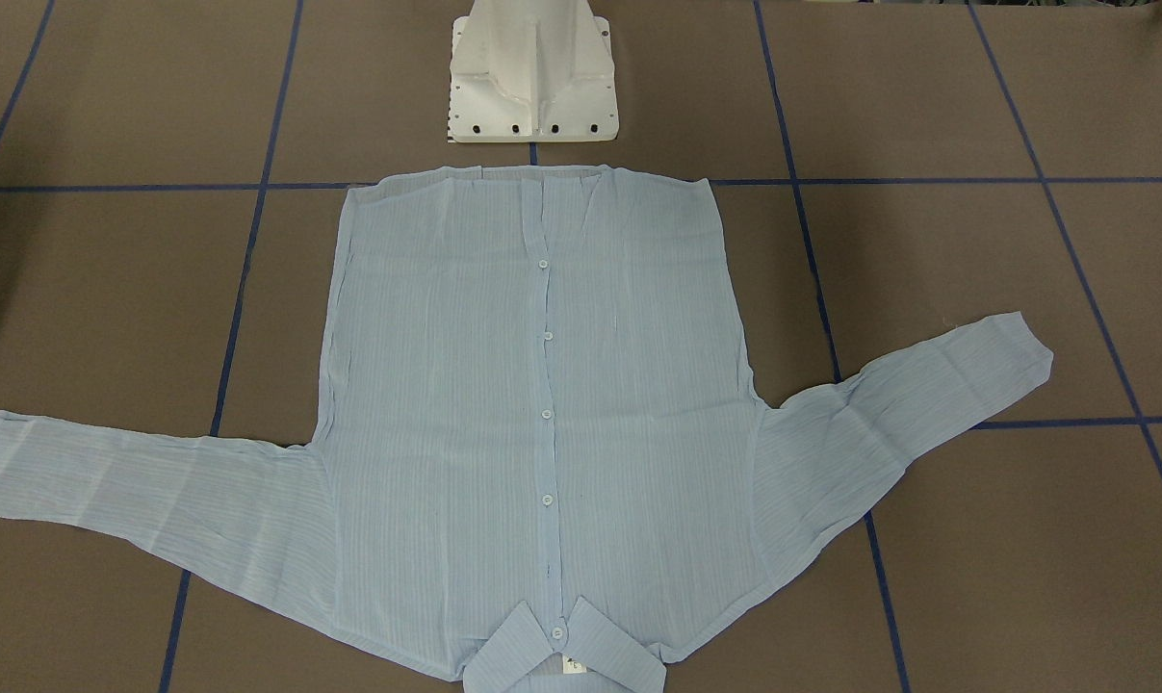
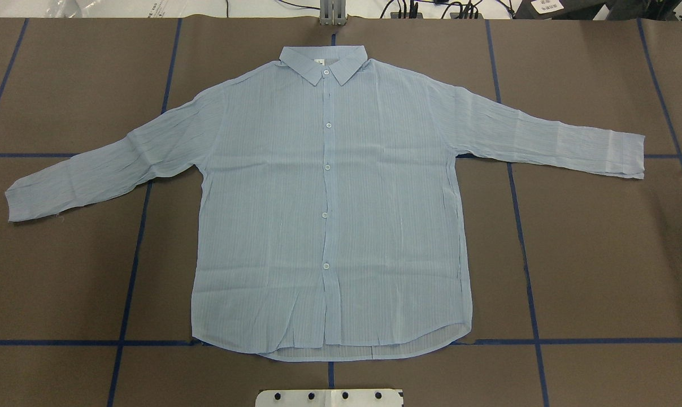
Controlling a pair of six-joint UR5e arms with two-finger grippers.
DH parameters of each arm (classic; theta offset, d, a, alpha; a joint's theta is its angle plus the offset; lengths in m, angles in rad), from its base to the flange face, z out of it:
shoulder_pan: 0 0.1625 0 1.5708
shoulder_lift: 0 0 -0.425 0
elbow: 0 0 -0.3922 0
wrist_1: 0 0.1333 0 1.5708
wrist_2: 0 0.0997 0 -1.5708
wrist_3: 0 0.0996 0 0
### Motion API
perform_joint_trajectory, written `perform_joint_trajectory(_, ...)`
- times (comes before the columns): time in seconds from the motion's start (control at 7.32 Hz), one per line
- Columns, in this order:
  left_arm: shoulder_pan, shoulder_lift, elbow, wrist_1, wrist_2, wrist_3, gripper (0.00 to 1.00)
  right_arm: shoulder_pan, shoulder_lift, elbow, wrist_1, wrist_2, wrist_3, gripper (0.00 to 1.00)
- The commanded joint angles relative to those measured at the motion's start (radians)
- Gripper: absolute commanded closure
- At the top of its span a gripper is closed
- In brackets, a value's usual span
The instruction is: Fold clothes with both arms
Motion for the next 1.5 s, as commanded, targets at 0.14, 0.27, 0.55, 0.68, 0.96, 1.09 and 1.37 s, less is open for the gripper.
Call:
perform_joint_trajectory(0.14, 0.0, 0.003, 0.001, -0.016, 0.0, 0.0, 0.0, -0.118, 0.066, -0.124, 0.195, -0.062, 0.187, 0.01)
perform_joint_trajectory(0.27, 0.0, 0.003, 0.001, -0.017, 0.0, 0.0, 0.0, -0.134, 0.067, -0.147, 0.229, -0.082, 0.194, 0.01)
perform_joint_trajectory(0.55, 0.0, 0.003, 0.001, -0.017, 0.0, 0.0, 0.0, -0.186, 0.086, -0.179, 0.234, -0.162, 0.205, 0.03)
perform_joint_trajectory(0.68, 0.0, 0.003, 0.001, -0.017, 0.0, 0.002, 0.0, -0.197, 0.11, -0.218, 0.235, -0.177, 0.206, 0.05)
perform_joint_trajectory(0.96, 0.0, 0.003, 0.001, -0.019, 0.0, 0.002, 0.0, -0.218, 0.11, -0.253, 0.237, -0.224, 0.205, 0.12)
perform_joint_trajectory(1.09, 0.0, 0.003, 0.001, -0.019, 0.0, 0.002, 0.0, -0.224, 0.11, -0.256, 0.237, -0.24, 0.206, 0.14)
perform_joint_trajectory(1.37, 0.0, 0.003, -0.001, -0.02, 0.0, 0.003, 0.0, -0.227, 0.11, -0.258, 0.237, -0.24, 0.206, 0.28)
